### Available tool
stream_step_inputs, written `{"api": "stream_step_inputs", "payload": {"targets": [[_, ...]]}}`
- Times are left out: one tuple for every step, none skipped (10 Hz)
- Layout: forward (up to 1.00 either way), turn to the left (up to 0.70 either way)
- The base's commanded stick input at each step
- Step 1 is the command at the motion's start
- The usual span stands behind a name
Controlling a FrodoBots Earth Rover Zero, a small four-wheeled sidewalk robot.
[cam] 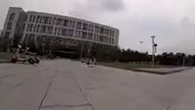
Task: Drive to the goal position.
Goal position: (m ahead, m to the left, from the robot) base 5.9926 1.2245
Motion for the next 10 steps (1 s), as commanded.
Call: {"api": "stream_step_inputs", "payload": {"targets": [[0.85,0.3],[0.85,0.01],[0.85,0.0],[0.85,0.0],[0.85,0.0],[0.85,0.0],[0.85,0.0],[0.85,0.0],[0.85,0.0],[0.85,0.0]]}}
